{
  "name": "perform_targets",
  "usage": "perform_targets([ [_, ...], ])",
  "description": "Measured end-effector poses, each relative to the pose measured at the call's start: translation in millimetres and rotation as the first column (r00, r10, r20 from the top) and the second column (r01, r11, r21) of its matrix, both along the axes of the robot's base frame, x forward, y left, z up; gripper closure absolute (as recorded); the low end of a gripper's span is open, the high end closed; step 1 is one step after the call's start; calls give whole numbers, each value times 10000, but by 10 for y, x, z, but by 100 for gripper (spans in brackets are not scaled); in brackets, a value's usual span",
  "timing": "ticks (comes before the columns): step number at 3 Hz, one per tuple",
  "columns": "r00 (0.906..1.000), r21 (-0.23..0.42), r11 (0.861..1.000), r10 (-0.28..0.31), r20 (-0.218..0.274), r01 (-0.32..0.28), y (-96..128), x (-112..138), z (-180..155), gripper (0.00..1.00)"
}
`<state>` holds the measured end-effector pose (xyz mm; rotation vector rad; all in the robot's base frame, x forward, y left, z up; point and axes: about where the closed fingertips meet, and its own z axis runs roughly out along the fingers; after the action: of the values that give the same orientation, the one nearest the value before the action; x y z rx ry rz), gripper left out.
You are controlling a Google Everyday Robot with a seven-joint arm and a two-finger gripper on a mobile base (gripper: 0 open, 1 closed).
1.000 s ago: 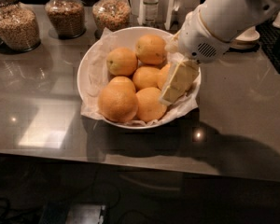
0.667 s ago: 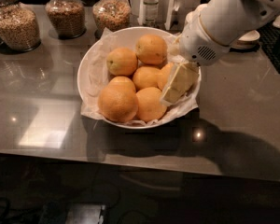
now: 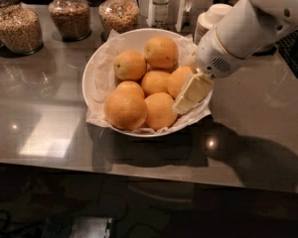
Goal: Pick orange from white bowl
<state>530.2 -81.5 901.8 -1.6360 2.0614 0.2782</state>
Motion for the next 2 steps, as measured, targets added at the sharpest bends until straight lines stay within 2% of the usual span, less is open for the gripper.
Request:
perform_targets([
  [1, 9994, -1, 9995, -316, -103, 316, -67, 22, -95, 39],
  [2, 9989, -10, 9989, -472, -78, 472, -105, 25, -142, 62],
])
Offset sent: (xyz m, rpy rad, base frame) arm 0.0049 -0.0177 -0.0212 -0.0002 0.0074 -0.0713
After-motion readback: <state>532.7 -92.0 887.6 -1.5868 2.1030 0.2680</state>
